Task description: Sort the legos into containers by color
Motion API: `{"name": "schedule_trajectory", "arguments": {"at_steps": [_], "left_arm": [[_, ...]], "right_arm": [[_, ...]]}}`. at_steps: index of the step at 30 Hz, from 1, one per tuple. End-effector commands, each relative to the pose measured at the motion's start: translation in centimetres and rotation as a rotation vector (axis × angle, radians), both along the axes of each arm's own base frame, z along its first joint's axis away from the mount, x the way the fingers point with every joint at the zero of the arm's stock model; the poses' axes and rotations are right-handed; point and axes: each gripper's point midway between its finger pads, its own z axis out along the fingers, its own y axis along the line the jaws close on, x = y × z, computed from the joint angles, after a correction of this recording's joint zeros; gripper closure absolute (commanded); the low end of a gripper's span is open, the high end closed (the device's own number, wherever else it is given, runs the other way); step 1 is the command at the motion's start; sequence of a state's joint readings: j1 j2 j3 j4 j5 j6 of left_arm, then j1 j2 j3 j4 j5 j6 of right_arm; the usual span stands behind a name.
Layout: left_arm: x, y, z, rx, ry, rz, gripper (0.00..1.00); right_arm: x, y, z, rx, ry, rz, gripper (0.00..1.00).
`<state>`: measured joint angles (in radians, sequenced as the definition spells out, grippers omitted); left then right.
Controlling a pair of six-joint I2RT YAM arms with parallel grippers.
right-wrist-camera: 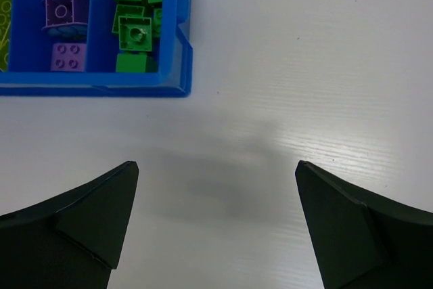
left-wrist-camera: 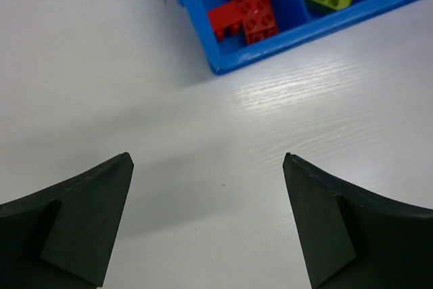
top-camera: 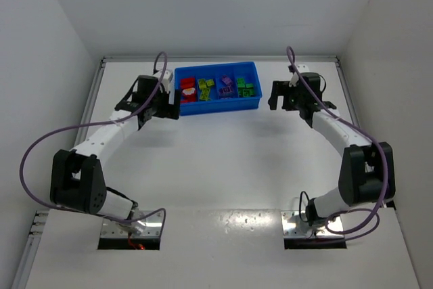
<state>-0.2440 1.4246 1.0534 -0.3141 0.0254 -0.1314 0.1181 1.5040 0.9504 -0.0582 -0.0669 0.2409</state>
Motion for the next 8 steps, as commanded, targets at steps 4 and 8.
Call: {"name": "schedule_trajectory", "arguments": {"at_steps": [4,8], "left_arm": [[-0.3,2.3,-0.3,-0.002,-0.059,0.07,0.0],[0.0,1.8,-0.9,-0.048,-0.038,0.095,0.0]], "right_arm": [[2.1,0.3,2.7,0.056,-0.112,0.017,0.0],[2.1,-0.1,3.2,0.057,-0.123,0.008,0.0]]}}
